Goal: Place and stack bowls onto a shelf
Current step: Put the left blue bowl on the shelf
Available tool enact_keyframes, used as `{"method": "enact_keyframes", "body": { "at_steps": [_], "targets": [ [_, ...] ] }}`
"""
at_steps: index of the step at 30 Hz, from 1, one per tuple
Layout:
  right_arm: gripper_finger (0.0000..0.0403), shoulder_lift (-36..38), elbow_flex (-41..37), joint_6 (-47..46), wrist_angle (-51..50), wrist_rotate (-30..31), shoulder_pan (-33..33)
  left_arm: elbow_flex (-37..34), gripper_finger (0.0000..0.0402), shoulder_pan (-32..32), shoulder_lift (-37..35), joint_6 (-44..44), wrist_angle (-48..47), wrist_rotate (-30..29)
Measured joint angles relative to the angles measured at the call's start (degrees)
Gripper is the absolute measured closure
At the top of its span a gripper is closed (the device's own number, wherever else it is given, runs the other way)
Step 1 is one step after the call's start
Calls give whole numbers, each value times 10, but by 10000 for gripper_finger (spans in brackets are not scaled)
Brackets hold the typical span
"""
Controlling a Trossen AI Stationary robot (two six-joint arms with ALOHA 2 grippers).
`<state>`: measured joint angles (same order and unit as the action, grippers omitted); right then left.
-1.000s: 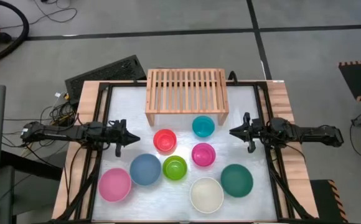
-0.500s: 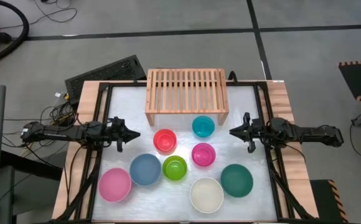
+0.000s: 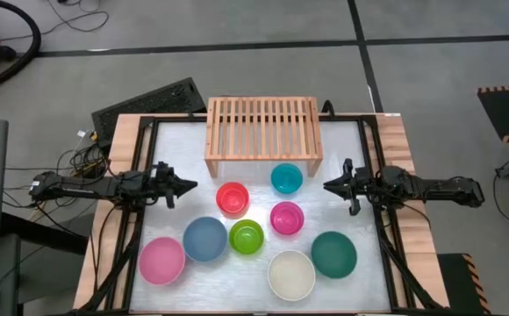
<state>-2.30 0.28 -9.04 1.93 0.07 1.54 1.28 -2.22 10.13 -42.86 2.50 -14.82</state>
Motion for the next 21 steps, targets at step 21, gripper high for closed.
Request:
{"method": "enact_keyframes", "body": {
  "at_steps": [21],
  "targets": [
    [327,1,7,-494,32,18,1,0,401,0,0,-124,75,-202]
  ]
}}
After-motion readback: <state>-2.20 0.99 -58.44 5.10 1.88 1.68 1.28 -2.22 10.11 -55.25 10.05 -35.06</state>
